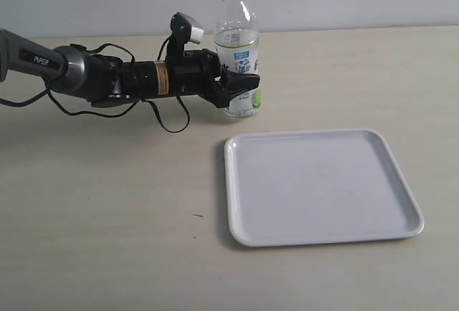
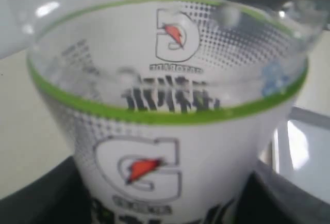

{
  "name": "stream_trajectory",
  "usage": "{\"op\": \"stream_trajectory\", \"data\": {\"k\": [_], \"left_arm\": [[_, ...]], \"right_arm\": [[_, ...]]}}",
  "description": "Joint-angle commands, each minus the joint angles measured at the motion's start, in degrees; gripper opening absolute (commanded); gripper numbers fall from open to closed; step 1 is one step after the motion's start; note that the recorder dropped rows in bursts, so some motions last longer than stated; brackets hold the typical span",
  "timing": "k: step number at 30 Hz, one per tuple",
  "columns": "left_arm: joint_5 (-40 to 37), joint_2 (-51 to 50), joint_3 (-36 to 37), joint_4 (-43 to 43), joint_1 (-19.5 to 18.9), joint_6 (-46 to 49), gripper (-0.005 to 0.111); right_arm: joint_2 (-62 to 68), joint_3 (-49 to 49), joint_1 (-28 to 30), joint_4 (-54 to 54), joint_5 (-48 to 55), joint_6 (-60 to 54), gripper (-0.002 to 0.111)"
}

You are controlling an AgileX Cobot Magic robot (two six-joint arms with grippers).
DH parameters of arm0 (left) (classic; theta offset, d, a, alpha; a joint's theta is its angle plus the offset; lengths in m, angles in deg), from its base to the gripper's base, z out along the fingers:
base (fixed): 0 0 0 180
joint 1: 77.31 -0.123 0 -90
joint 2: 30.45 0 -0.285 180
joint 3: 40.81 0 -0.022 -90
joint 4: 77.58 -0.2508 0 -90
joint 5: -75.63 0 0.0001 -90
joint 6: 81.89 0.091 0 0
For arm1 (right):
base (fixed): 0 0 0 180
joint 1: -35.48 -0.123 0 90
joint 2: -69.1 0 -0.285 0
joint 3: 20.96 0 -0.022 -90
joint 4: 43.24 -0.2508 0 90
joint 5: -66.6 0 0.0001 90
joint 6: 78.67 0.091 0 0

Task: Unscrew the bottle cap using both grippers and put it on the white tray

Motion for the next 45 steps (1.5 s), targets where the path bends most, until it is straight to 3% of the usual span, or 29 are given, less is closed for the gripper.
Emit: {"op": "stream_trajectory", "data": {"k": [1, 31, 45], "left_arm": [[1.69, 0.6, -0.72, -3.74, -0.26, 5.88, 0.0], [0.5, 1.94, -0.72, -6.04, -0.59, 7.32, 0.0], [1.74, 1.94, -0.72, -6.16, -0.59, 7.18, 0.0]], "right_arm": [[-0.32, 0.25, 0.18, 0.07, -0.2, -0.01, 0.0], [-0.32, 0.25, 0.18, 0.07, -0.34, -0.01, 0.0], [-0.32, 0.25, 0.18, -7.02, -28.37, 10.26, 0.0]]}}
